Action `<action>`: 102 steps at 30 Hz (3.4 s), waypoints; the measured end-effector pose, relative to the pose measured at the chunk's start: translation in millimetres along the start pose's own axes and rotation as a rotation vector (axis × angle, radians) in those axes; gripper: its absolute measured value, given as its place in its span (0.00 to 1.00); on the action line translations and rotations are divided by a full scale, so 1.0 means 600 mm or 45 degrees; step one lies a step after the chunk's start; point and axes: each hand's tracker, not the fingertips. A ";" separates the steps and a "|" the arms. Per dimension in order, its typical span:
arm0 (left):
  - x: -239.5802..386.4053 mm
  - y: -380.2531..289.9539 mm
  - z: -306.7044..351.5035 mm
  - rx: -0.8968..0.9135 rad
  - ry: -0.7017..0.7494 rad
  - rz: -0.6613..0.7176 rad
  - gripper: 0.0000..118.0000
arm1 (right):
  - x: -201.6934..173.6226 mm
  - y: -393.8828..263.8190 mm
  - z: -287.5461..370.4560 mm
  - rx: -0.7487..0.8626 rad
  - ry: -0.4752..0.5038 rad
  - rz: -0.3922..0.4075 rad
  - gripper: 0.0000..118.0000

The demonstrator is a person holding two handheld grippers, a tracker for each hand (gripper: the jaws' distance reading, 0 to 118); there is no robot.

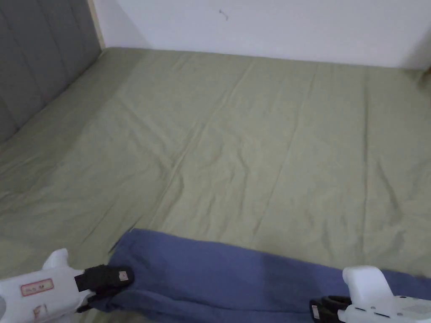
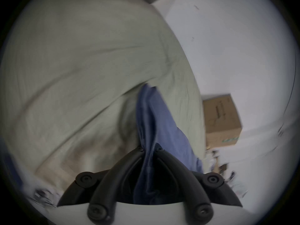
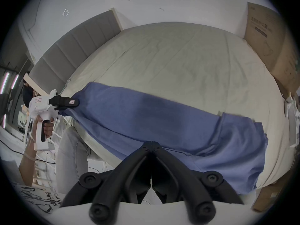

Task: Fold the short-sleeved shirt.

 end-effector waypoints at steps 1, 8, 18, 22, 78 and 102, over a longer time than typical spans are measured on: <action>0.032 0.001 0.006 0.006 0.022 -0.110 0.03 | 0.010 -0.001 0.006 0.011 -0.004 -0.028 0.00; 0.320 -0.067 -0.020 -0.013 -0.019 -0.827 0.03 | 0.111 -0.042 0.051 0.092 -0.069 -0.187 0.00; 0.424 -0.308 -0.262 -0.475 0.008 -1.404 0.03 | 0.231 -0.137 0.096 0.118 -0.171 -0.474 0.00; 0.401 -0.351 -0.300 -0.518 0.109 -1.560 0.07 | 0.256 -0.158 0.100 0.114 -0.192 -0.541 0.00; 0.116 -0.067 -0.201 -0.550 -0.350 -0.043 0.88 | 0.185 -0.093 0.050 0.041 -0.115 -0.400 0.00; 0.041 0.051 -0.108 -0.505 -0.042 -0.140 0.06 | 0.148 -0.054 0.037 0.067 -0.090 -0.363 0.00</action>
